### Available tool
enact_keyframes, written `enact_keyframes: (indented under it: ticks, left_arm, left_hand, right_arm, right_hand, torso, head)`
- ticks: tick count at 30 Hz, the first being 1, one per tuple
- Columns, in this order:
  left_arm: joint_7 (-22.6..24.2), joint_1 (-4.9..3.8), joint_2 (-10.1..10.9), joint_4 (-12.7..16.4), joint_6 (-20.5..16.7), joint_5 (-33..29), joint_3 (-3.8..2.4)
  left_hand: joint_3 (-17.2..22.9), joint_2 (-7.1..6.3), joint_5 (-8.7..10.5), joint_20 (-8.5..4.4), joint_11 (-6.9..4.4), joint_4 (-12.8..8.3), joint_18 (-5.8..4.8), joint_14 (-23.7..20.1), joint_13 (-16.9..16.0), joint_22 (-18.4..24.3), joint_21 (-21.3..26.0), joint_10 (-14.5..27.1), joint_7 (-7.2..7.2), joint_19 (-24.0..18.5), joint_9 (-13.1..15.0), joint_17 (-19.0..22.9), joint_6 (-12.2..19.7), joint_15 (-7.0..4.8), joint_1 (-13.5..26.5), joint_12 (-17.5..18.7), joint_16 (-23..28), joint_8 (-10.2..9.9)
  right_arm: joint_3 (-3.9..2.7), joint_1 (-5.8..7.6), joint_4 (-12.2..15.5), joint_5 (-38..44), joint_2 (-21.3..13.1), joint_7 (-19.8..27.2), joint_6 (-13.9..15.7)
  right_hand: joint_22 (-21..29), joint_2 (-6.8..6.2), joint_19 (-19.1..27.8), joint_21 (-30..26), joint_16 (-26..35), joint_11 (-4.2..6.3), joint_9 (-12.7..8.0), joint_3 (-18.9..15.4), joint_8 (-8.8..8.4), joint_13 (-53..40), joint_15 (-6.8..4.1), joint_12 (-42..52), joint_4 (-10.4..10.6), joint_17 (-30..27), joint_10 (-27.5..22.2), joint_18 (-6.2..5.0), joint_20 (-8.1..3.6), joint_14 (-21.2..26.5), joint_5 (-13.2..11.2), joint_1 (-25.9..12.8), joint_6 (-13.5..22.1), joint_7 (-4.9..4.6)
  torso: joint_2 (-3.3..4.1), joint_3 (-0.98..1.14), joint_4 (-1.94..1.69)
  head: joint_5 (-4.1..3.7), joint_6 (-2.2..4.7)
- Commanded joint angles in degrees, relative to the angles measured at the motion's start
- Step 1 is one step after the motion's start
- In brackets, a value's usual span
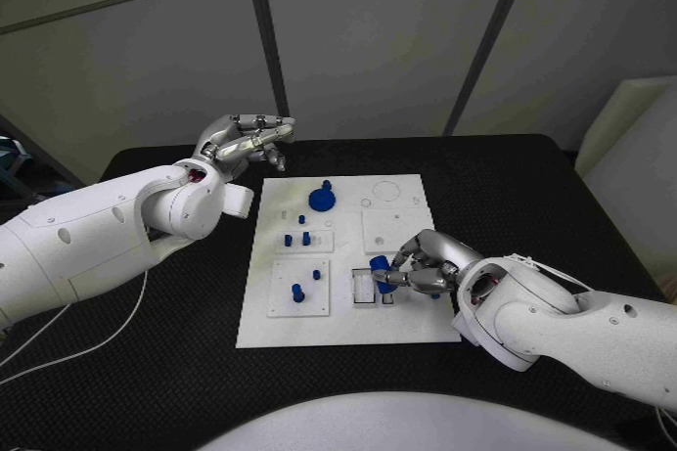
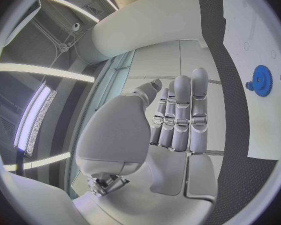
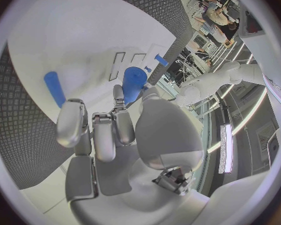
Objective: Assemble the parts on the task board
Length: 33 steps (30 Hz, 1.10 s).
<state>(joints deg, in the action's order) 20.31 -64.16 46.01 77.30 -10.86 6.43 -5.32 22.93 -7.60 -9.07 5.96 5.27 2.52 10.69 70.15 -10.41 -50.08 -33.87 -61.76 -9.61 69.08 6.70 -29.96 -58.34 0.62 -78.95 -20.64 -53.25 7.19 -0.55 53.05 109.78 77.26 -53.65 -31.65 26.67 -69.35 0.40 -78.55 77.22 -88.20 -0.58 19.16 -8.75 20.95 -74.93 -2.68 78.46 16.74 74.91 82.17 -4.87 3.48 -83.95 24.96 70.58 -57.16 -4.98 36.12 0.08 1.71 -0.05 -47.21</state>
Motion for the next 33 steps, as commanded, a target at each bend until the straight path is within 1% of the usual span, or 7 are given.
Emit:
enact_keyframes:
  ticks: [1,8,19,22,25,30,33]
  left_arm:
    - [0.08,-0.09,-0.06,0.15,0.79,-0.20,-0.02]
    - [0.03,-0.09,-0.02,0.28,0.94,-0.20,-0.02]
    - [0.10,-0.10,0.15,0.45,0.91,-0.20,-0.02]
    - [0.12,-0.10,0.19,0.48,0.89,-0.20,-0.02]
    - [0.11,-0.11,0.27,0.52,0.87,-0.20,-0.02]
    - [0.10,-0.11,0.36,0.52,0.84,-0.20,-0.02]
    - [0.12,-0.11,0.35,0.51,0.86,-0.20,-0.02]
  left_hand:
    - [-0.48,0.07,0.16,0.33,0.16,0.13,-0.29,-0.44,-0.06,0.18,0.31,0.52,-0.27,-0.08,-0.11,0.15,0.21,0.14,0.33,-0.32,-0.43,0.11]
    - [-0.50,0.11,0.16,0.34,0.17,0.16,-0.28,-0.45,-0.06,0.24,0.39,0.55,-0.29,-0.11,-0.12,0.16,0.23,0.15,0.35,-0.33,-0.44,0.11]
    - [-0.50,0.11,0.16,0.34,0.17,0.16,-0.28,-0.45,-0.06,0.24,0.39,0.55,-0.29,-0.11,-0.12,0.16,0.23,0.15,0.35,-0.33,-0.44,0.11]
    - [-0.50,0.11,0.16,0.34,0.17,0.16,-0.28,-0.45,-0.06,0.24,0.39,0.55,-0.29,-0.11,-0.12,0.16,0.23,0.15,0.35,-0.33,-0.44,0.11]
    - [-0.50,0.11,0.16,0.34,0.17,0.16,-0.28,-0.45,-0.06,0.24,0.39,0.55,-0.29,-0.11,-0.12,0.16,0.23,0.15,0.35,-0.33,-0.44,0.11]
    - [-0.50,0.11,0.16,0.34,0.17,0.16,-0.28,-0.45,-0.06,0.24,0.39,0.55,-0.29,-0.11,-0.12,0.16,0.23,0.15,0.35,-0.33,-0.44,0.11]
    - [-0.56,0.16,0.15,0.36,0.19,0.22,-0.27,-0.48,-0.06,0.29,0.46,0.64,-0.31,-0.12,-0.14,0.23,0.29,0.18,0.38,-0.38,-0.47,0.12]
  right_arm:
    - [-0.04,0.09,-0.32,-0.74,1.11,-0.75,-4.74]
    - [-0.05,0.09,-1.26,-0.35,2.94,-1.48,-5.61]
    - [-0.07,0.09,-2.59,0.15,4.22,-1.82,-5.31]
    - [-0.08,0.09,-2.98,0.20,4.75,-1.74,-5.26]
    - [-0.08,0.09,-3.26,0.23,5.11,-1.64,-4.96]
    - [-0.08,0.09,-3.48,1.41,5.32,-1.55,-2.56]
    - [-0.08,0.09,-3.49,2.11,5.34,-1.59,-1.53]
  right_hand:
    - [0.00,-0.03,0.02,0.18,-0.16,0.13,0.09,-0.50,-0.03,-2.61,-0.55,-0.14,-0.02,11.69,-0.17,0.42,-0.29,-5.33,-0.47,-0.85,-0.15,0.25]
    - [-0.13,0.25,-0.04,0.26,-0.18,0.25,0.38,-0.72,0.21,-2.88,-0.62,0.03,-0.04,11.73,0.04,0.44,-0.33,-5.34,-0.56,-1.04,-0.42,0.39]
    - [-0.16,0.41,-0.04,0.27,-0.15,0.41,0.82,-1.17,0.53,-2.92,-0.75,-0.06,-0.04,11.68,0.09,0.44,-0.43,-5.33,-0.85,-1.36,-0.77,0.58]
    - [-0.05,0.73,0.06,0.17,-0.12,0.50,1.46,-2.45,0.70,-2.88,-0.85,-0.35,-0.04,11.63,0.08,0.42,-0.56,-5.32,-4.64,-2.92,-0.66,0.66]
    - [0.19,0.75,0.25,-0.04,-0.03,0.51,2.18,-4.45,0.79,-2.46,-0.83,-1.09,0.02,11.48,-0.23,0.37,-0.59,-5.28,-11.75,-5.71,-0.36,0.59]
    - [1.86,-0.57,1.34,-1.24,0.61,0.15,2.89,-5.94,0.58,1.11,-0.61,-5.28,0.12,10.31,-2.81,0.03,-0.38,-5.00,-16.27,-10.10,0.58,0.31]
    - [2.47,-1.19,1.72,-1.72,0.90,0.06,3.22,-5.56,0.54,2.29,-0.52,-6.74,0.15,9.83,-3.60,-0.10,-0.29,-4.88,-17.49,-11.64,0.90,0.21]
  torso:
    - [0.04,0.05,-0.01]
    - [0.00,0.02,0.04]
    - [-0.01,0.02,0.08]
    - [-0.05,0.02,0.05]
    - [-0.04,0.01,0.06]
    - [-0.07,0.01,0.12]
    - [-0.06,0.05,0.14]
  head:
    - [0.27,-0.14]
    - [0.44,-0.06]
    - [0.65,-0.13]
    - [0.69,-0.13]
    - [0.74,-0.11]
    - [0.85,-0.16]
    - [0.93,-0.16]
